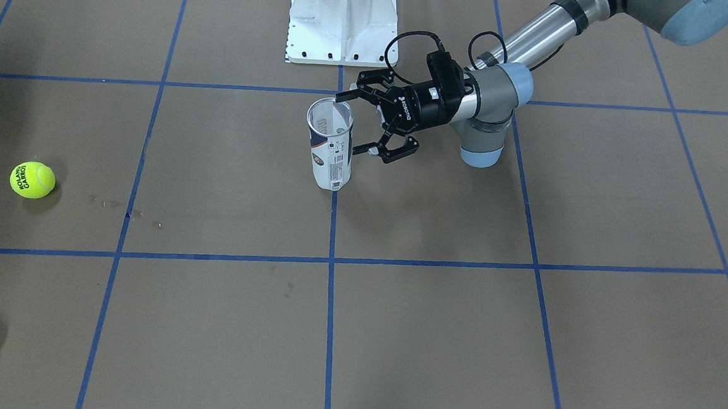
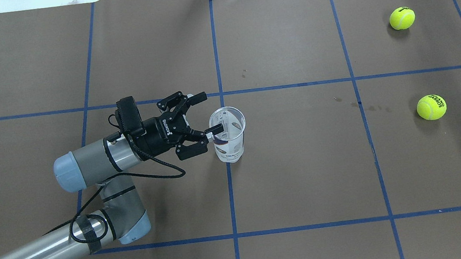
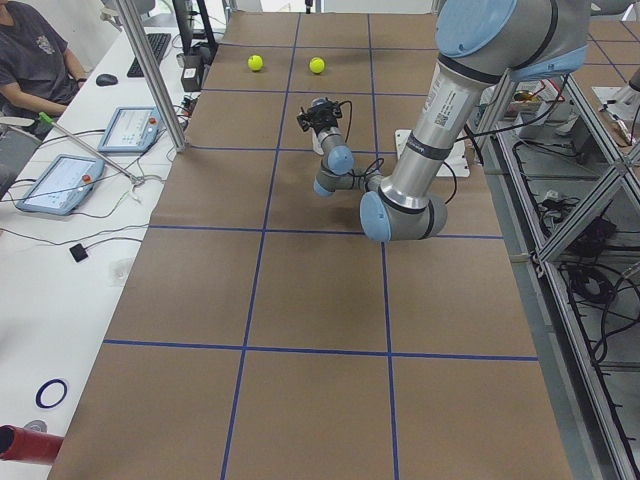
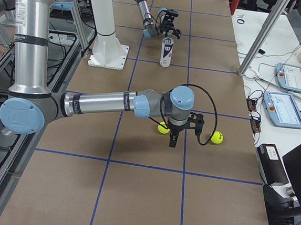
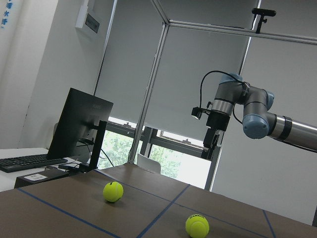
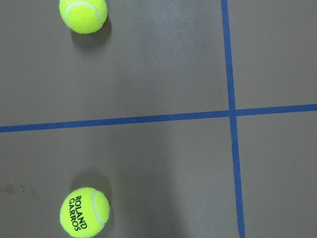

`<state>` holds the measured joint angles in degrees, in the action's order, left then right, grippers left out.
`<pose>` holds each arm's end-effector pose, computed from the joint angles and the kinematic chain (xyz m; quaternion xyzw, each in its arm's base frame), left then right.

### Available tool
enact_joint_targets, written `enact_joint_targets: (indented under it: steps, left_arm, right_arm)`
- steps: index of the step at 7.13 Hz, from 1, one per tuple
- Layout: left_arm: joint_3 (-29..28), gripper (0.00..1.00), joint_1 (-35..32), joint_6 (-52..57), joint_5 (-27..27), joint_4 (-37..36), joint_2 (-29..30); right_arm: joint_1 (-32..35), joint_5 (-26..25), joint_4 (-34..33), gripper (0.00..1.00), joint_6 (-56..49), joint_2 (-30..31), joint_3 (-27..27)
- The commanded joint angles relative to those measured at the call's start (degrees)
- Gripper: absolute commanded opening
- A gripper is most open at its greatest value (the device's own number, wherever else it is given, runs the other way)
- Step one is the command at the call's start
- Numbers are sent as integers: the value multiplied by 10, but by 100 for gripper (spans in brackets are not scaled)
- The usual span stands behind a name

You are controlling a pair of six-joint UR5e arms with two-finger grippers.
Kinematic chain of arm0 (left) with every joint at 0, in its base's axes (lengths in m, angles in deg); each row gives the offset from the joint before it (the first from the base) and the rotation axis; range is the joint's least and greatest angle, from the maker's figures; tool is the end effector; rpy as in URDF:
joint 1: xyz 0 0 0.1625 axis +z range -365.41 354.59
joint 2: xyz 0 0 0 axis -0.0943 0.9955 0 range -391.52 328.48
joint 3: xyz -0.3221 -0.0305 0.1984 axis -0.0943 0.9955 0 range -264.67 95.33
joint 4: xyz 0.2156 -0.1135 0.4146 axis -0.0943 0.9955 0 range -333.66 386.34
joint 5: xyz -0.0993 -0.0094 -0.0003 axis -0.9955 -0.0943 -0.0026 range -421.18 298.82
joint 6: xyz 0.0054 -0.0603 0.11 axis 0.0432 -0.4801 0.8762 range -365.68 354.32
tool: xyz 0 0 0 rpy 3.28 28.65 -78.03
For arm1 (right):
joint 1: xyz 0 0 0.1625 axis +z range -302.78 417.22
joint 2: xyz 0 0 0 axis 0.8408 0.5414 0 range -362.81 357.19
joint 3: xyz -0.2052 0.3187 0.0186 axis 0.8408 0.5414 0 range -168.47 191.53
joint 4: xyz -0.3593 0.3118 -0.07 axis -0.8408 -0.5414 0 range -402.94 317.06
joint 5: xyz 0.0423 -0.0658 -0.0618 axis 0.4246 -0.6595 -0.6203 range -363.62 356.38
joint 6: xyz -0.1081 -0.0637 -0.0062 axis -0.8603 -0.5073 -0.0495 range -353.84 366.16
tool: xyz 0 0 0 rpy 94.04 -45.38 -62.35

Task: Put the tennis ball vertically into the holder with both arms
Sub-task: 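Hold the upright can steady with the left gripper, adjusting the grip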

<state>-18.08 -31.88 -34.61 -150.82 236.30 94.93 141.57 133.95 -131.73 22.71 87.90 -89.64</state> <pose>0.5663 -0.4318 0.2049 0.6353 0.6614 0.1159 0.3816 -0.0152 -0.5656 0.5209 0.0140 -0.4116 0.0457 0.9101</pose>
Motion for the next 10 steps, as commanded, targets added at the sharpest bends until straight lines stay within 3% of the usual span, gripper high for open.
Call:
enact_joint_targets:
  steps: [1,8,10]
  left_arm:
    - [3,100,2,3,-1,0,-2]
    - [8,100,26,30,-3,-1,-1]
    - [6,100,31,34,-2,-2,0]
  right_arm:
    - [-1,0,0,100,-4,-1,-1]
    - [-27,0,0,100,-2,-2,-1]
    - [-65,-3,36,100,1,-2,4]
